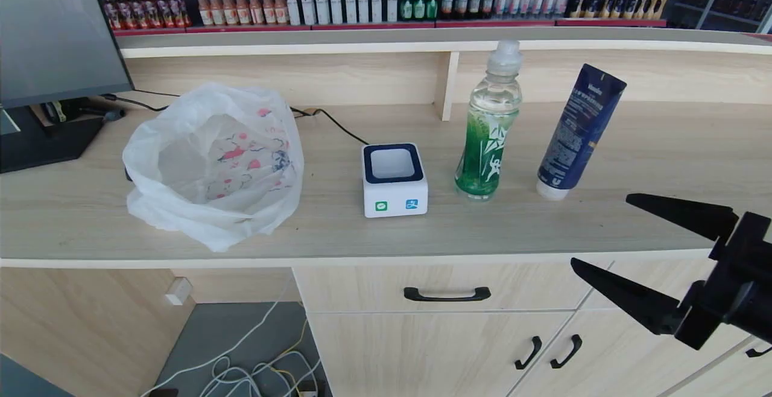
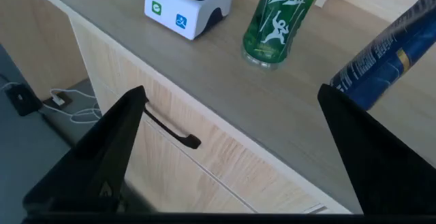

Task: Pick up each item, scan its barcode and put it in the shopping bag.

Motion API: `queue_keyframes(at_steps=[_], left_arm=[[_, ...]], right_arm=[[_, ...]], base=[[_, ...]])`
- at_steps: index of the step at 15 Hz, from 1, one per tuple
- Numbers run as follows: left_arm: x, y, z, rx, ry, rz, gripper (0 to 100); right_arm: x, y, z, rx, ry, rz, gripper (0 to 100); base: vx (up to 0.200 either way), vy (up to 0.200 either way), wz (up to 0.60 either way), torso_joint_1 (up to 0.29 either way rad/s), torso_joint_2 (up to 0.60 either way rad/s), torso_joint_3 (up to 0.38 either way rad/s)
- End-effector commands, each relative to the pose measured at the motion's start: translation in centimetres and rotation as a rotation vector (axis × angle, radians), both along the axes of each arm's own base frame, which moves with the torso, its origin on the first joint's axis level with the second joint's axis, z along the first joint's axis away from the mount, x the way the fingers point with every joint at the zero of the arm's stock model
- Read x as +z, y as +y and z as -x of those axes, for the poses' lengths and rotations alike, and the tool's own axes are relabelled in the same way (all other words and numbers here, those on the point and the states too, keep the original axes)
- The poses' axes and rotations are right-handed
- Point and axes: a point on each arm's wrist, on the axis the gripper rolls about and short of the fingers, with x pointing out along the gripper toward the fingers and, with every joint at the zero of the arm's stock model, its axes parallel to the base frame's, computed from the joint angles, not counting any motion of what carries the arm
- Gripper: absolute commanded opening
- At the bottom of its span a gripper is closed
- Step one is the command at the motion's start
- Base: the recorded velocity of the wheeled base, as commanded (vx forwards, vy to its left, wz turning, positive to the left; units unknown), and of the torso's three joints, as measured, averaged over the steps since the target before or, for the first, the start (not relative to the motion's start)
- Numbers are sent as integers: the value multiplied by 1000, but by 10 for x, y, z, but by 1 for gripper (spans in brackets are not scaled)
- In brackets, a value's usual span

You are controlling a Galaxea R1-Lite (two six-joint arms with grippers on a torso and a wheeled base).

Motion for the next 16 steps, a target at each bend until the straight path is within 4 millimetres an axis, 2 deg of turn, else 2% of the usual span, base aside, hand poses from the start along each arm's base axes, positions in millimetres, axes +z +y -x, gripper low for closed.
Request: queue_keyframes(at_steps=[1,3,4,8,16], left_arm=[[0,0,0,-1,0,1,100],[0,0,0,1,0,1,100],[0,0,0,1,0,1,100],[0,0,0,1,0,1,100],[0,0,0,1,0,1,100]], right_arm=[[-6,31,-26,9,47,-36,100],[-1,53,-42,-57,26,-126,100],[1,64,-59,-133,-4,-205,100],[1,86,-94,-224,-78,-305,100],[-14,95,-108,-288,-19,-343,100]], base=[[0,0,0,0,0,0],[0,0,0,0,0,0],[0,0,0,0,0,0],[0,0,0,0,0,0],[0,0,0,0,0,0]])
